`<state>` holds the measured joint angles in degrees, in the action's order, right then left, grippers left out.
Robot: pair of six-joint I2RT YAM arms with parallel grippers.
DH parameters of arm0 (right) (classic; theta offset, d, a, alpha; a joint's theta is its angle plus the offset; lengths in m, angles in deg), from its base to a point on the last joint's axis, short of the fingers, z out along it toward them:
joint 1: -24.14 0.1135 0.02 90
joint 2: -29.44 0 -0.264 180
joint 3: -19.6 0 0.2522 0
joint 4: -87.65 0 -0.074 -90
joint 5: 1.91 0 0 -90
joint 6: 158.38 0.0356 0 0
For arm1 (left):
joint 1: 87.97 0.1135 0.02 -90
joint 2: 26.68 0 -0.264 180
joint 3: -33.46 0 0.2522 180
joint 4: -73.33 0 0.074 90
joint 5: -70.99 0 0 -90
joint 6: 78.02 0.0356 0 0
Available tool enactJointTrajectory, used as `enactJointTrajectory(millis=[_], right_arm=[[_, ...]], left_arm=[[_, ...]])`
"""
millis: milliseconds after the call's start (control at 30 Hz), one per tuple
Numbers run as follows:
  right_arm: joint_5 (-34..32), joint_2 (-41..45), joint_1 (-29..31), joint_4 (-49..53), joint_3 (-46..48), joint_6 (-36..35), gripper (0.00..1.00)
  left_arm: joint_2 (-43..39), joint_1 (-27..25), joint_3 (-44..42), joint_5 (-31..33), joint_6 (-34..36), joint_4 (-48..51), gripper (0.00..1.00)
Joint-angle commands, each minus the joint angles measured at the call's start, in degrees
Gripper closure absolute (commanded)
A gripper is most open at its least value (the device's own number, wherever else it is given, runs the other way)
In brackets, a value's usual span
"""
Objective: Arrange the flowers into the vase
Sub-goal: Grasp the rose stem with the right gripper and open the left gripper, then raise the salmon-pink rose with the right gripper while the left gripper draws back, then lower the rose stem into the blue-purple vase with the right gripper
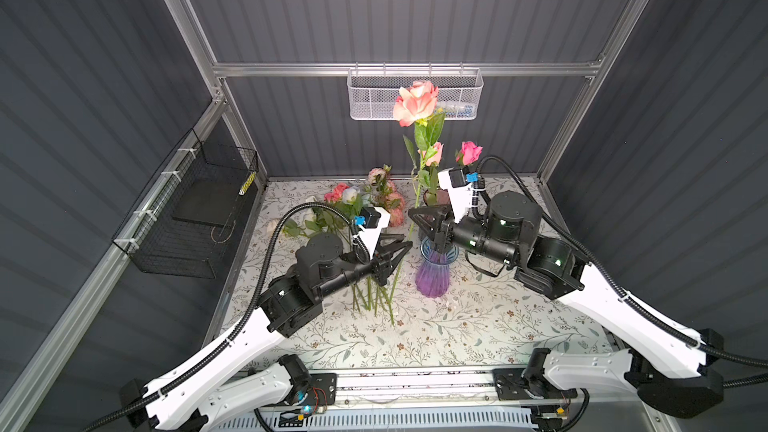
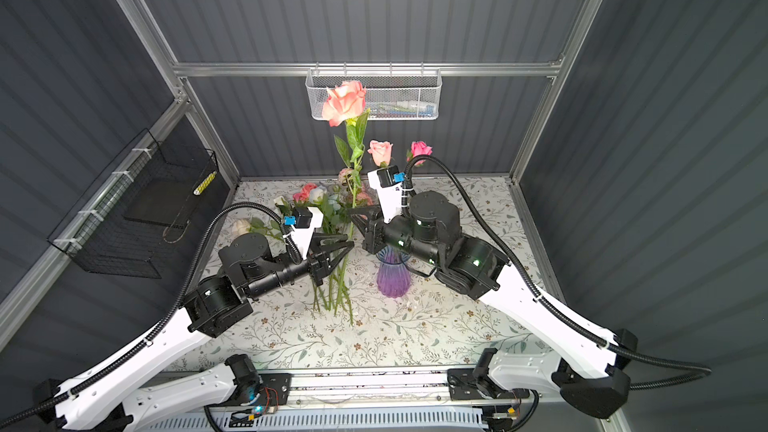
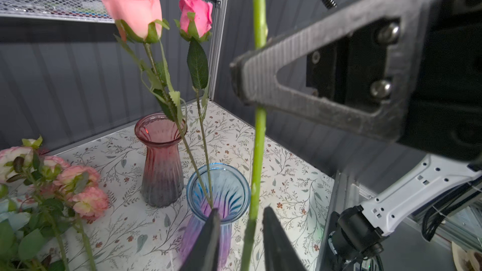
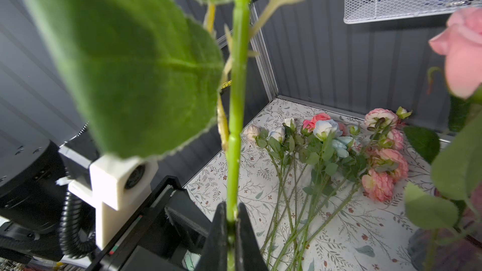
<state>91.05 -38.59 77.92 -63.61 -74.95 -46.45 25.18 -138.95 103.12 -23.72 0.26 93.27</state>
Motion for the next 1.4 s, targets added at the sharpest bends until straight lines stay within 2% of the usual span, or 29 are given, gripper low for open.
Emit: enactJointTrajectory(millis=[0, 100, 233, 367, 533, 767, 900, 1133, 1367], right_arm=[[-1.8, 0.4, 0.0, -0.6, -1.7, -1.9, 0.98], [-7.2, 1.1, 0.0, 0.6, -3.5, -5.2, 0.98], [-15.3, 2.1, -0.2, 3.3, -8.1, -11.2, 0.98], [-20.8, 2.8, -0.9, 5.2, -11.3, -15.5, 0.98], [-27.7, 5.8, -2.6, 2.6, -8.4, -19.0, 0.98], [-28.1, 8.3, -6.5, 0.3, -0.5, -15.5, 0.98], [-27.7, 10.4, -6.8, -4.6, 8.7, -12.8, 0.97], [-27.9, 13.0, -6.8, -14.7, 25.1, -3.4, 0.94], [-26.2, 12.2, -6.8, -12.7, 28.2, 0.5, 0.84]], left_arm=[[-2.6, -0.3, -1.6, 4.0, -0.5, -1.1, 0.37], [-5.8, -0.3, -2.9, 9.8, 0.0, 0.6, 0.35], [-12.4, -0.3, -6.0, 19.6, -1.3, 2.9, 0.28], [-17.2, -0.2, -7.6, 24.8, -2.7, 5.4, 0.27], [-19.5, -0.2, -7.7, 29.4, -3.8, 8.5, 0.25], [-18.4, -0.2, -7.7, 29.6, -4.5, 7.8, 0.25], [-17.6, -0.2, -8.9, 29.7, -5.2, 7.0, 0.25], [-15.8, -0.2, -12.2, 30.0, -8.4, 4.7, 0.26], [-14.3, -0.3, -13.4, 30.2, -8.6, 3.5, 0.25]])
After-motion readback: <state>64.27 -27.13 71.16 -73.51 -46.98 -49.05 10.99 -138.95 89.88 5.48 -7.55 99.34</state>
